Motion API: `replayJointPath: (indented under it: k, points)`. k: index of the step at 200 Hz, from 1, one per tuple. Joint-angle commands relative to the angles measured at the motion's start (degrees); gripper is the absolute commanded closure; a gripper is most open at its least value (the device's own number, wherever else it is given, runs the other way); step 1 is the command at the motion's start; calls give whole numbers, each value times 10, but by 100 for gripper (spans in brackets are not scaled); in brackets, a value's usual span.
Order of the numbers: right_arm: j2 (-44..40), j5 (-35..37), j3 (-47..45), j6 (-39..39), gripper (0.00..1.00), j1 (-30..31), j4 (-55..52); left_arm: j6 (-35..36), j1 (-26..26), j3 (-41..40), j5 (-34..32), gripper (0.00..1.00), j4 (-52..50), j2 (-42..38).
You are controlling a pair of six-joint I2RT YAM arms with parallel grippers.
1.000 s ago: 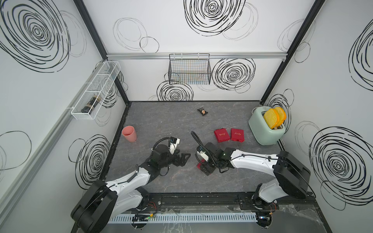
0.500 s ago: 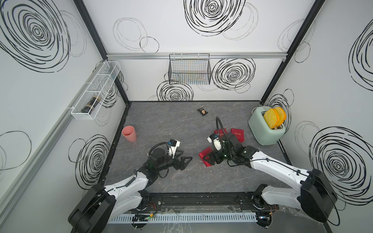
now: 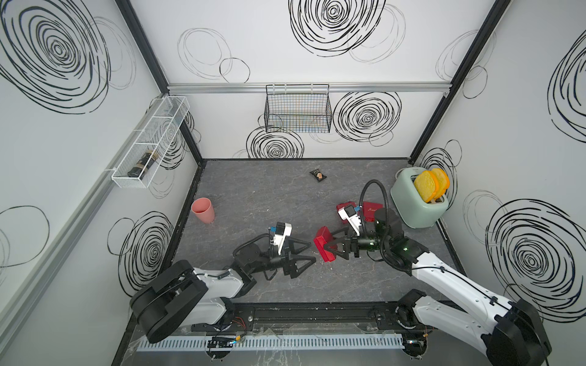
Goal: Take the necklace out of the lift-off lid jewelry box
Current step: Open the lid on the jewelry box.
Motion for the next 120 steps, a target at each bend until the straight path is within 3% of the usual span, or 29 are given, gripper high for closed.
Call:
replayJointPath:
  k: [1, 79, 120]
  points:
    - [-16, -39, 4, 16, 34, -1, 34, -60, -9, 11, 6, 2, 163, 31]
    - [-12, -60, -11, 44, 34, 4, 74, -46, -34, 23, -8, 1, 200, 50]
    - [-1, -61, -13, 46, 34, 14, 80, -2, -49, 29, -35, 2, 136, 12]
